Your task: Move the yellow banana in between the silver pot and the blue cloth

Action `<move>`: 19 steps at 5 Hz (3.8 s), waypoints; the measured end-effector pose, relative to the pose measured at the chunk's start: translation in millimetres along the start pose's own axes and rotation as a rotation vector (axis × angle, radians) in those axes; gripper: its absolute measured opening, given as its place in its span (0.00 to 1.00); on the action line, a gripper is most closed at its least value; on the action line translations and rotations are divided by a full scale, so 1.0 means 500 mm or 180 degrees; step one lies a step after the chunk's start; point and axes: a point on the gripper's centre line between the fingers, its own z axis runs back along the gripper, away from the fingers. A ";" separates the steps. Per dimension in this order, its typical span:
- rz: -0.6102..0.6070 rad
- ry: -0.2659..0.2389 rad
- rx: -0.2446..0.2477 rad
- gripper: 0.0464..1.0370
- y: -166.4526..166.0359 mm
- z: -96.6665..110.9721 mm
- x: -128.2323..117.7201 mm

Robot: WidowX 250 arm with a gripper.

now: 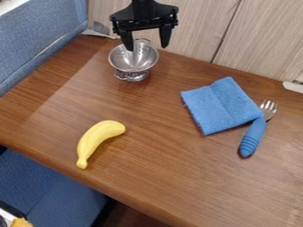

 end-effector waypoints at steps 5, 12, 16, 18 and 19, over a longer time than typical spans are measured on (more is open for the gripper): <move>-0.0691 0.0417 0.0285 0.96 0.049 0.001 -0.185; -0.2130 0.1356 0.0112 0.63 0.165 -0.100 -0.293; -0.2059 0.1266 0.0059 0.54 0.156 -0.087 -0.290; -0.2106 0.0830 -0.0223 0.54 0.077 -0.037 -0.206; -0.2201 0.0584 -0.0327 0.54 0.018 -0.017 -0.149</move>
